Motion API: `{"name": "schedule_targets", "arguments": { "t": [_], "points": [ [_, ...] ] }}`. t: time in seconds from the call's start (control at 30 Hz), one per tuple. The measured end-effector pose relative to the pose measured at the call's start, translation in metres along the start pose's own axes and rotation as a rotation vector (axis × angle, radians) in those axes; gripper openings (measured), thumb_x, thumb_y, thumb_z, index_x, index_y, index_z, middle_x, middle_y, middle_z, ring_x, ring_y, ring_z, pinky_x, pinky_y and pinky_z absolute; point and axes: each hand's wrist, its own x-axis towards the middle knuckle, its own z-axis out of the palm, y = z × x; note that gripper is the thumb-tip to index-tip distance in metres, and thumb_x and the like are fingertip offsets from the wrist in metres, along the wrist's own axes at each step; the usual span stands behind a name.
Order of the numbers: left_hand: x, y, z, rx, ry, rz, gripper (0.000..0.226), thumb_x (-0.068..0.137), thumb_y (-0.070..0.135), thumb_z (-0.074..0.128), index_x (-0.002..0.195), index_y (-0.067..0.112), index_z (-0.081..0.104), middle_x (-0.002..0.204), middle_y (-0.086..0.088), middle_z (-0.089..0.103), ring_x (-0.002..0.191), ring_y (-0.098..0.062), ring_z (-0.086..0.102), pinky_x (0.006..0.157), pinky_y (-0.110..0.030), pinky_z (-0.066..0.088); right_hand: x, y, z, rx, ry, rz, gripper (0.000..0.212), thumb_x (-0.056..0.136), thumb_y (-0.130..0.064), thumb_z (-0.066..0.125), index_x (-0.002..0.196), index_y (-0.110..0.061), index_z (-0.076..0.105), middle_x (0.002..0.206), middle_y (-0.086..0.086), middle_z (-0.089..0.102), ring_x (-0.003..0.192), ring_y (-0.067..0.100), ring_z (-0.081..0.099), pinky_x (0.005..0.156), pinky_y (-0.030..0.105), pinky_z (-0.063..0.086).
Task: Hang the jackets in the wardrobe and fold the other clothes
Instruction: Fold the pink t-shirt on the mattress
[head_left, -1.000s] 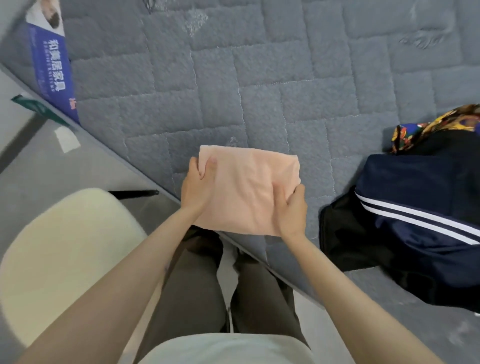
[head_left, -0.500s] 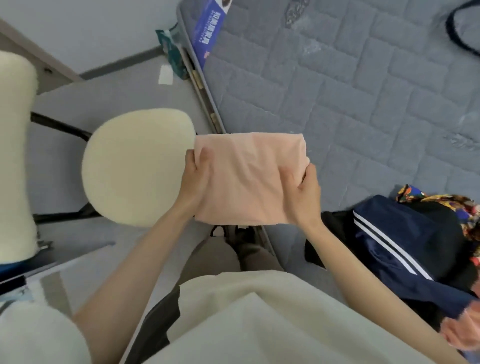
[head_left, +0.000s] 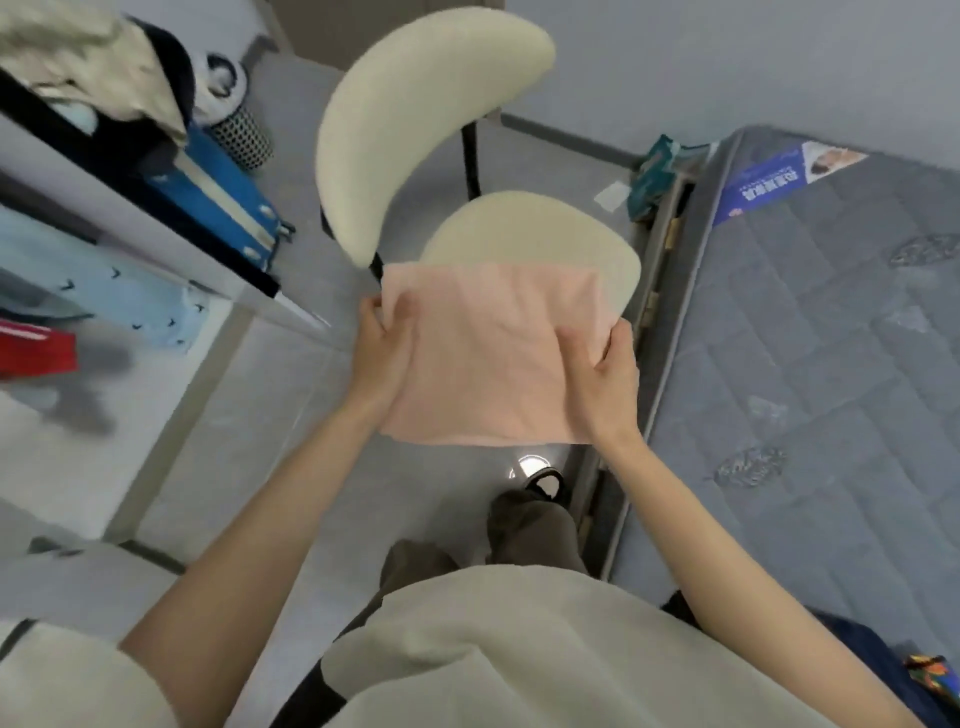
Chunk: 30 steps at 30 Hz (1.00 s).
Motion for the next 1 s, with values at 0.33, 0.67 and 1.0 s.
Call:
{"name": "schedule_targets", "arguments": {
  "t": [0.33,0.67,1.0],
  "points": [
    [-0.074,-0.08,-0.249,-0.148,0.487,-0.044,0.036,0.093,0.052,0.046,0.114,0.023,0.039,0.095,0.014,0.051,0.081,0.0,0.051,0.064,-0.022,0.037,-0.121,-0.1,0.177,-0.108,-0.359,-0.28,0.025,0.09,-0.039,0.06,0.095,-0.02,0.046,0.077,-0.019,0.051,0.068,-0.007,0.05,0.057,0.007,0.035],
    [-0.136,-0.048,-0.456,-0.307,0.799,0.135,0.029,0.096,0.042,0.05,0.109,0.018,0.042,0.093,0.01,0.053,0.083,-0.006,0.054,0.068,-0.02,0.044,-0.222,-0.258,0.302,-0.012,-0.621,-0.574,0.022,0.09,-0.04,0.059,0.085,-0.025,0.043,0.078,-0.014,0.05,0.066,-0.007,0.05,0.055,0.015,0.036],
    [-0.133,0.064,-0.629,-0.316,0.973,0.447,0.025,0.096,0.044,0.048,0.108,0.024,0.039,0.099,0.007,0.054,0.087,-0.007,0.058,0.064,-0.021,0.047,-0.251,-0.463,0.402,0.244,-0.692,-0.864,0.022,0.088,-0.036,0.062,0.097,-0.019,0.052,0.087,-0.013,0.056,0.078,0.002,0.054,0.063,0.022,0.04]
  ]
}}
